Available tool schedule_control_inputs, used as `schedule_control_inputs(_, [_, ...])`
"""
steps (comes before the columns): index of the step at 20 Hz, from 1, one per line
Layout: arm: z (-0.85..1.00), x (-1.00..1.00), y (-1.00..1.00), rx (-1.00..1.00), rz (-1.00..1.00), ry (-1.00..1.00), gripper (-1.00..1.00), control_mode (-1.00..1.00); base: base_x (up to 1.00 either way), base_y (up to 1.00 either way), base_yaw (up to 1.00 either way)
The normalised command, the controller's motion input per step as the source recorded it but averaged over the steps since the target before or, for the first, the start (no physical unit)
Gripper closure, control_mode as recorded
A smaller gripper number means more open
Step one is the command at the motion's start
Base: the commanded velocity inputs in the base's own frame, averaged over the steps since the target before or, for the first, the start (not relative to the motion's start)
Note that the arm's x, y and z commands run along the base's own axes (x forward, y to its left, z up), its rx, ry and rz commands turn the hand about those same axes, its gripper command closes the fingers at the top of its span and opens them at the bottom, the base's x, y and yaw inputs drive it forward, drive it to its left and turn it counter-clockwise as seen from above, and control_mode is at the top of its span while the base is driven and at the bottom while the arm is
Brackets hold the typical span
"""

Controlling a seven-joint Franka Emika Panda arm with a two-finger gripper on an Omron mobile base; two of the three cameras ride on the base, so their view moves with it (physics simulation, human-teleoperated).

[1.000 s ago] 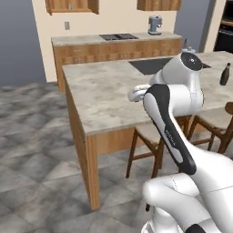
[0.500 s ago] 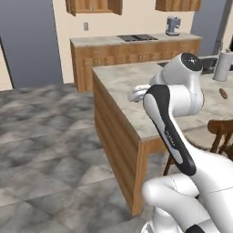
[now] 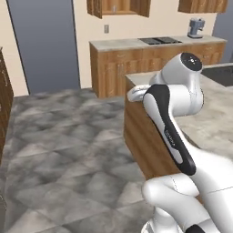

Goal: Move the syrup bottle and shaker from the cabinet to the dining counter.

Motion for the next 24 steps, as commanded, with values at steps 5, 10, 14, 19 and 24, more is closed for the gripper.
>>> schedule_control_inputs(5, [0.0, 0.0, 0.0, 0.0, 0.0, 0.0, -1.0, 1.0, 1.0, 1.0, -0.01])
schedule_control_inputs(10, [0.0, 0.0, 0.0, 0.0, 0.0, 0.0, -1.0, 1.0, 1.0, 0.74, -0.07])
schedule_control_inputs(14, [0.0, 0.0, 0.0, 0.0, 0.0, 0.0, -1.0, 1.0, 1.0, 0.2, -0.12])
schedule_control_inputs(19, [0.0, 0.0, 0.0, 0.0, 0.0, 0.0, -1.0, 1.0, 1.0, 0.0, -0.08])
schedule_control_inputs(24, [0.0, 0.0, 0.0, 0.0, 0.0, 0.0, -1.0, 1.0, 1.0, 0.0, -0.01])
